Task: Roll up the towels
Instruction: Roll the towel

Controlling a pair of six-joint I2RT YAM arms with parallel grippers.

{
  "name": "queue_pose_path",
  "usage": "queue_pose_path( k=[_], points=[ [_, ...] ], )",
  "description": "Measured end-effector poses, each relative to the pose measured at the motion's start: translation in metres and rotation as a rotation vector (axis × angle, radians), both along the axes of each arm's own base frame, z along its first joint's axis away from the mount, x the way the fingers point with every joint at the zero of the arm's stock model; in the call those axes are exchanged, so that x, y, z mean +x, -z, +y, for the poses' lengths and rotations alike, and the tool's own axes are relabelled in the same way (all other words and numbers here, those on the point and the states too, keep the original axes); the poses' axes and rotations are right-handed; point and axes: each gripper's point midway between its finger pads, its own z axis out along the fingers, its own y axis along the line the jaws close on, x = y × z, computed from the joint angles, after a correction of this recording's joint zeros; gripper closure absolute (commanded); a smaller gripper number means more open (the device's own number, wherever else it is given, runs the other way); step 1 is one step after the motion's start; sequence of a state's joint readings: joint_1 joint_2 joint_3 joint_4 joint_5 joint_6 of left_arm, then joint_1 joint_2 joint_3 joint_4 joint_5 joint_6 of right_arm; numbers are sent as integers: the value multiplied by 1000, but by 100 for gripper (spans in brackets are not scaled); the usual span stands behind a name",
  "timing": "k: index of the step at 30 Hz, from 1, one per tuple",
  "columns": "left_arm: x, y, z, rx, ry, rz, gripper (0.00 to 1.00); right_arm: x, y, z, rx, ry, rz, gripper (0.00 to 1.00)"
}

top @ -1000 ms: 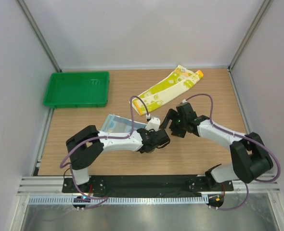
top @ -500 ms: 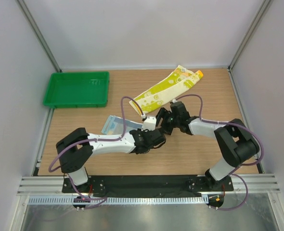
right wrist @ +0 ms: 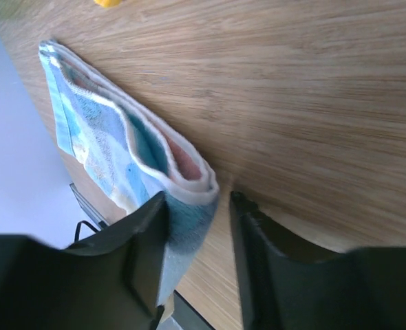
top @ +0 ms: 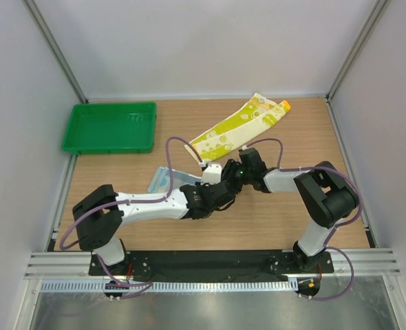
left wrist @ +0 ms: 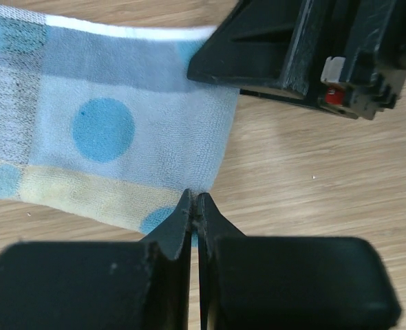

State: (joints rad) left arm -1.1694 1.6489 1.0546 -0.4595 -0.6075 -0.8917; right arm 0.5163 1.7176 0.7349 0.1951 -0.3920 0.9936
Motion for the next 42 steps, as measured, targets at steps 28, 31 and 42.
queue_pose_path(
  k=[28, 31, 42],
  points=[
    [-33, 30, 4, -102, -13, 152, 100, 28, -10, -52, -419, 13, -79, 40],
    [-33, 23, -3, -145, -7, 155, 100, 32, -23, -74, -496, 44, -106, 40],
    [-32, 2, -19, -279, 3, 165, 100, 24, -95, -109, -524, 115, -265, 45]
  ],
)
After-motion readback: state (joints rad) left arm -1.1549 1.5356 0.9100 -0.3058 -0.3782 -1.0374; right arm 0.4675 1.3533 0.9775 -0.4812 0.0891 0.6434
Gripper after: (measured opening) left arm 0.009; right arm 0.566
